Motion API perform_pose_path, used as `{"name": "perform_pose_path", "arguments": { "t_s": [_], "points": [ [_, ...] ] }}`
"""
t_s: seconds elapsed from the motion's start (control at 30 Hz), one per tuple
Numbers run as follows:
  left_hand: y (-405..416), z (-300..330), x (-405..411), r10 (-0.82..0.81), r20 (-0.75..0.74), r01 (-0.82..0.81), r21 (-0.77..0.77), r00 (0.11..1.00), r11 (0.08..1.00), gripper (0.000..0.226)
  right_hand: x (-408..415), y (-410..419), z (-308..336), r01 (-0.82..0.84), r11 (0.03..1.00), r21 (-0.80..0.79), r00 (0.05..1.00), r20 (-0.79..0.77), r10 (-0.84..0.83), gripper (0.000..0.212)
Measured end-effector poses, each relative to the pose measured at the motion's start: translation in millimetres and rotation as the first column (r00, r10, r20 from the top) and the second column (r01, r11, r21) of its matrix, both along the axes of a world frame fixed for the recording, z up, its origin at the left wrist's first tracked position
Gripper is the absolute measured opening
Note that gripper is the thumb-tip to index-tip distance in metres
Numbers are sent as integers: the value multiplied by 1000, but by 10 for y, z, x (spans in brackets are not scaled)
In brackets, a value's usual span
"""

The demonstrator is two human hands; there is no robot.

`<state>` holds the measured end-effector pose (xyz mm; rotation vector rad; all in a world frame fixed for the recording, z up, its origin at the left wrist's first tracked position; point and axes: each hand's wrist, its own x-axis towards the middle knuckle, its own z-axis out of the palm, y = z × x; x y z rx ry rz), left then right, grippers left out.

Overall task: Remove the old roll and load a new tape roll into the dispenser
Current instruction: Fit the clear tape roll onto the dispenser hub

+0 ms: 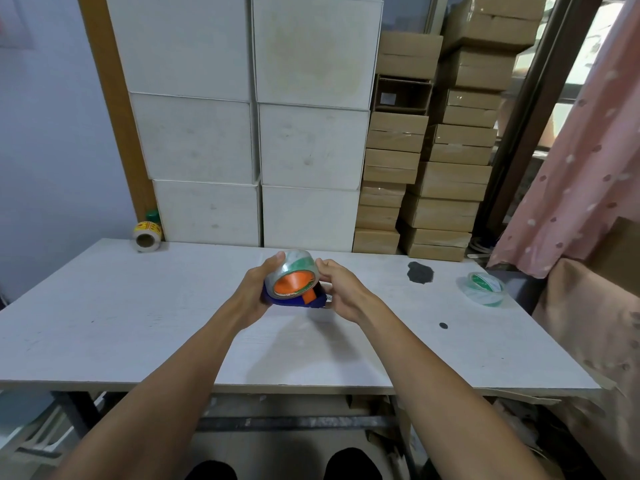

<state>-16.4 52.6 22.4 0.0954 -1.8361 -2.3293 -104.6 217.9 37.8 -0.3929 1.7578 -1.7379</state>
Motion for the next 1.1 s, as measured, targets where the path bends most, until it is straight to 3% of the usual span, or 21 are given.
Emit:
{"name": "perform_pose_path", "arguments": {
  "t_s": [0.13, 0.23, 0.43, 0.53, 0.73, 0.9, 1.1],
  "points": [
    [58, 15, 7, -11, -13, 11, 14, 1000, 1000, 42, -8, 35, 14, 3, 1000, -12, 1000, 11, -3, 21],
    [73, 18, -18, -36, -36, 37, 30, 999, 999, 63, -45, 63, 1, 13, 1000, -12, 1000, -14, -13, 22],
    [123, 19, -78, -34, -87, 45, 130, 996, 990, 76, -37, 34, -16, 98, 990, -99, 994, -34, -102, 23],
    [110, 30, -86, -43, -58, 49, 103, 997, 993, 83, -53, 6, -48, 149, 982, -115, 987, -49, -155, 23],
    [99, 154, -88, -56, 67, 57, -21, 996, 998, 66, -164, -45, -121, 236, 959, -156, 964, -84, -251, 24],
    [74, 279, -131, 63, 38, -63, -5, 997, 998, 48, -182, -116, -91, 299, 944, -138, 937, -143, -317, 22],
    [30, 270, -158, 36, 64, -37, 8, 997, 999, 49, -185, -147, -61, 355, 928, -109, 904, -211, -371, 26]
  ]
}}
